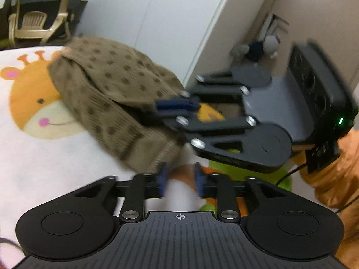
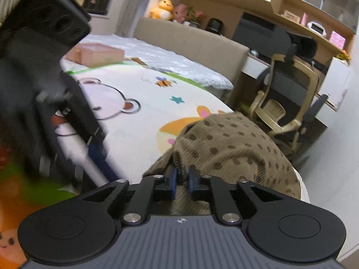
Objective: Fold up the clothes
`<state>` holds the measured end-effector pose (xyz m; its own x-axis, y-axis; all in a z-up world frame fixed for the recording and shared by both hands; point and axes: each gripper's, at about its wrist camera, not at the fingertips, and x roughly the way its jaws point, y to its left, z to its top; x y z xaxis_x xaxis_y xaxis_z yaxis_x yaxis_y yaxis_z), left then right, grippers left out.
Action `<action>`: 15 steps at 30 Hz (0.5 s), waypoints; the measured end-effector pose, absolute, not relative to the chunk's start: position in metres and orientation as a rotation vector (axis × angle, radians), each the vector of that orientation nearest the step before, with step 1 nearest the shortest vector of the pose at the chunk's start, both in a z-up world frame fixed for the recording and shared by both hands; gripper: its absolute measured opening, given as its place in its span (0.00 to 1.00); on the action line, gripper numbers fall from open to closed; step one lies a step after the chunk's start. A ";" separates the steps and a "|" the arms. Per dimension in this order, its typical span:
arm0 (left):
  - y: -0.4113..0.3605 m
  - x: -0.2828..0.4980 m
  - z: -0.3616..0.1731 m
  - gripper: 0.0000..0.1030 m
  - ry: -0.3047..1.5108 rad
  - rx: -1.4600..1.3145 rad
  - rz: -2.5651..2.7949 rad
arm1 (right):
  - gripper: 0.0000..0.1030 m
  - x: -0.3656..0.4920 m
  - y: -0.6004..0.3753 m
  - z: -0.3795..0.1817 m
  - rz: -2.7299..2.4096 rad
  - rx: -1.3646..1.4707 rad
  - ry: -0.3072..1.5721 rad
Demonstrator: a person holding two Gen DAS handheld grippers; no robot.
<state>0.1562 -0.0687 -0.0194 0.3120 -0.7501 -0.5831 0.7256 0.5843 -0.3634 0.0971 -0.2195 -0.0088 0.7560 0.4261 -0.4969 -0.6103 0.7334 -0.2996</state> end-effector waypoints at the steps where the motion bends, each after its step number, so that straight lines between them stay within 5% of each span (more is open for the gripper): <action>1: -0.061 0.159 -0.014 0.48 0.781 -0.051 -0.968 | 0.29 0.094 -0.225 -0.003 0.603 -0.457 0.398; 4: -0.044 0.174 0.010 0.66 0.712 -0.106 -0.906 | 0.65 0.094 -0.249 0.014 0.569 -0.374 0.333; 11: -0.070 0.233 0.043 0.85 0.561 -0.248 -0.742 | 0.68 0.162 -0.296 0.006 0.289 -0.073 0.471; 15: -0.101 0.266 0.023 0.85 0.626 -0.210 -0.639 | 0.67 0.189 -0.269 -0.021 0.292 -0.097 0.532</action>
